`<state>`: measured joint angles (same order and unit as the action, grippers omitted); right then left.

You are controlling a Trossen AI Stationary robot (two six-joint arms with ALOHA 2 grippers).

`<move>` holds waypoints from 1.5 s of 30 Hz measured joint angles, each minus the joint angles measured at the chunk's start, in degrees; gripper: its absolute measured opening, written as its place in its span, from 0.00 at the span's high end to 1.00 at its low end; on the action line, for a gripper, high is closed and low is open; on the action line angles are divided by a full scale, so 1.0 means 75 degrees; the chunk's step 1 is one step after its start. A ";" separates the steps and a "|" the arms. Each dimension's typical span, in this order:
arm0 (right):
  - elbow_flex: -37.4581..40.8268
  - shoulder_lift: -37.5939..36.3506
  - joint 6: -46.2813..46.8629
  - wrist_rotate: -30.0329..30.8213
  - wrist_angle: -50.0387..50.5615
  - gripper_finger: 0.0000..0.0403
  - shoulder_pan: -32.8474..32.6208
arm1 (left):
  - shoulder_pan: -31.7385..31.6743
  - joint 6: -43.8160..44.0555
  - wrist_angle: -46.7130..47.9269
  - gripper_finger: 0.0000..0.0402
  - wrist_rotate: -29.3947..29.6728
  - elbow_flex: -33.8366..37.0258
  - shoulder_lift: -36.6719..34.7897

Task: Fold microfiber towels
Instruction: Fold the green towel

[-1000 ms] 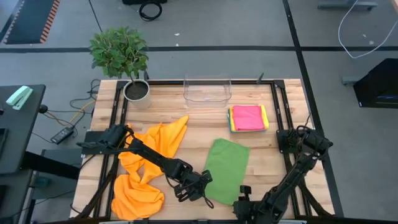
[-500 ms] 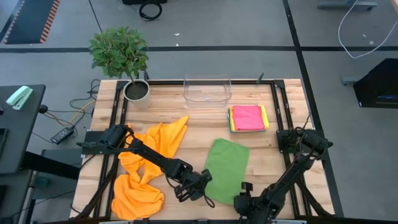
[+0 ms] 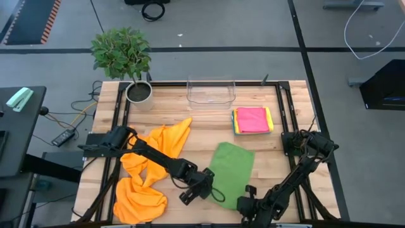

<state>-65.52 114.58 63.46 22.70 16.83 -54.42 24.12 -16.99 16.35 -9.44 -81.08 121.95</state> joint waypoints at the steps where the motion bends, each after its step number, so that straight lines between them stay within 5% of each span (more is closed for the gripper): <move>1: 0.0003 0.0000 0.0002 -0.0055 -0.0090 0.96 -0.0055 | -0.0048 0.0434 -0.0027 0.98 -0.0282 0.0000 0.0006; 12: 0.0061 -0.0557 0.1716 0.0171 -0.0606 0.99 -0.0661 | -0.0034 0.3322 -0.0742 0.99 -0.3764 0.0016 0.0011; 16: 0.0352 -0.1191 0.2213 0.0777 -0.1038 0.99 -0.0956 | 0.0048 0.4849 -0.2422 0.99 -0.4604 0.0006 -0.0009; 19: 0.0730 -0.1732 0.2727 0.1667 -0.1007 0.99 -0.1034 | -0.0032 0.5650 -0.3216 1.00 -0.4386 0.0004 -0.0166; 24: 0.0934 -0.1899 0.1739 0.1585 -0.1117 0.97 -0.1010 | -0.0252 0.5921 -0.2897 1.00 -0.3772 -0.0003 -0.0379; 30: 0.0650 -0.1095 0.0337 0.1035 -0.1148 0.84 -0.0837 | -0.0364 0.5790 -0.2119 1.00 -0.3005 -0.0001 -0.0374; 39: -0.0236 0.0241 -0.2488 0.1041 -0.2653 0.55 -0.0782 | -0.0487 0.5714 -0.1984 1.00 -0.2882 -0.0003 -0.0374; 45: -0.1001 0.1044 -0.3054 0.1168 -0.2648 0.50 -0.0711 | -0.0474 0.5708 -0.1897 1.00 -0.2885 -0.0003 -0.0374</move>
<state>-73.02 122.41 40.55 31.46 -3.03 -59.75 20.57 25.82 2.12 -31.07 -81.10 119.15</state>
